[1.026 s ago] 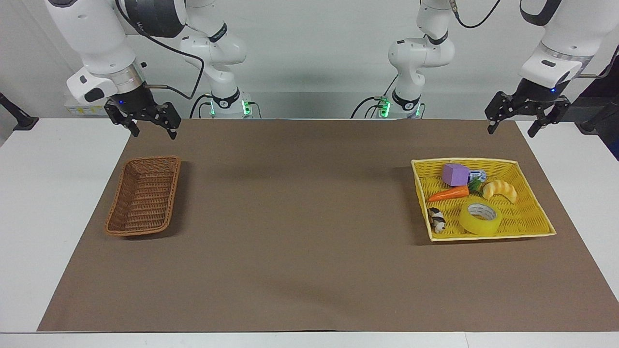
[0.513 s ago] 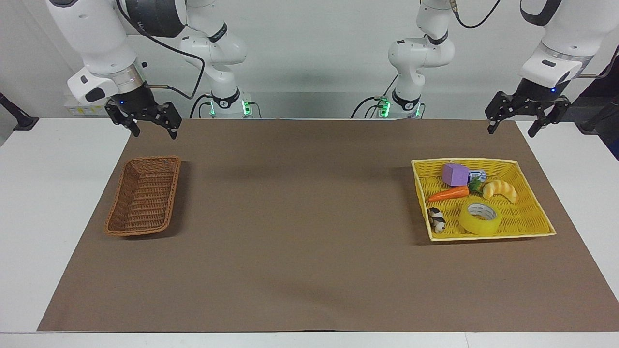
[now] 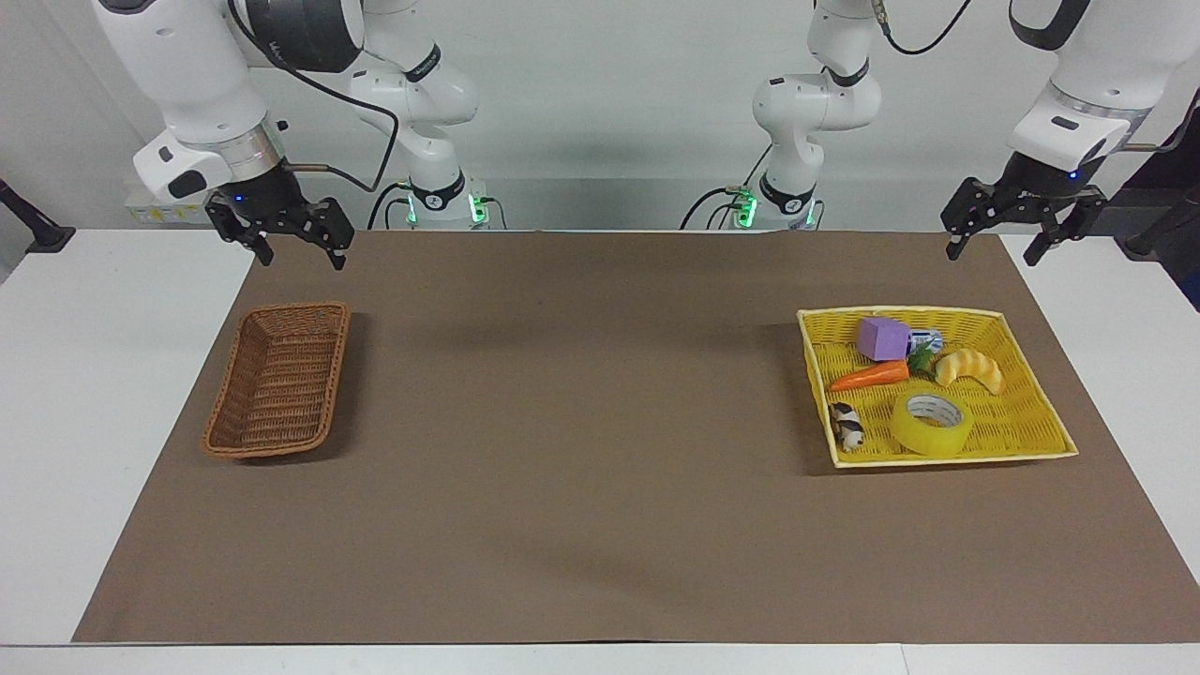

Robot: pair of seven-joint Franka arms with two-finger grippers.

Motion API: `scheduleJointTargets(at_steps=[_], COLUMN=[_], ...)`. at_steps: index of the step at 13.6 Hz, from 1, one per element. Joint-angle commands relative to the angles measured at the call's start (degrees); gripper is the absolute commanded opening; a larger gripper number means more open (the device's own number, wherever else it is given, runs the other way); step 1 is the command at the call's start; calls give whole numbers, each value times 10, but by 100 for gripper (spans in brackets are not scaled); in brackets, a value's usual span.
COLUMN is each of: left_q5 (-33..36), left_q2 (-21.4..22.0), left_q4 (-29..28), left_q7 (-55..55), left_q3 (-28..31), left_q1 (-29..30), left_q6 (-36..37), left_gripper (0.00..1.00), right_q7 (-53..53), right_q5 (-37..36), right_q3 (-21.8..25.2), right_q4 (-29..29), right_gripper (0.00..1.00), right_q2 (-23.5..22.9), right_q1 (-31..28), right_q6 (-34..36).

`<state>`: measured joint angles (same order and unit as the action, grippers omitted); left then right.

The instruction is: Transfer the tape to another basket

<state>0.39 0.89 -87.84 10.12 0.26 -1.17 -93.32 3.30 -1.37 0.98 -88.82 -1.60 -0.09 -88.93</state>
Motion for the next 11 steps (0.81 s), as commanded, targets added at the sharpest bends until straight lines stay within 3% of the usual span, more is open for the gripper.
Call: scheduleJointTargets(at_steps=[1, 6, 11], left_q5=[-1, -7, -29], left_q2=[7, -2, -3], left_q4=[-16, -56, -140], left_q7=[2, 42, 87], left_q3=[4, 4, 4], left_q1=[5, 24, 42], left_q6=[-25, -89, -177], left_gripper=[100, 100, 100], right_q7=[-3, -5, -7], right_q5=[-10, -5, -3], right_q3=[-2, -2, -3], right_q4=[9, 13, 9], right_gripper=[100, 100, 100], right_q2=[-2, -2, -2], right_q1=[1, 1, 0], right_q6=[5, 5, 5])
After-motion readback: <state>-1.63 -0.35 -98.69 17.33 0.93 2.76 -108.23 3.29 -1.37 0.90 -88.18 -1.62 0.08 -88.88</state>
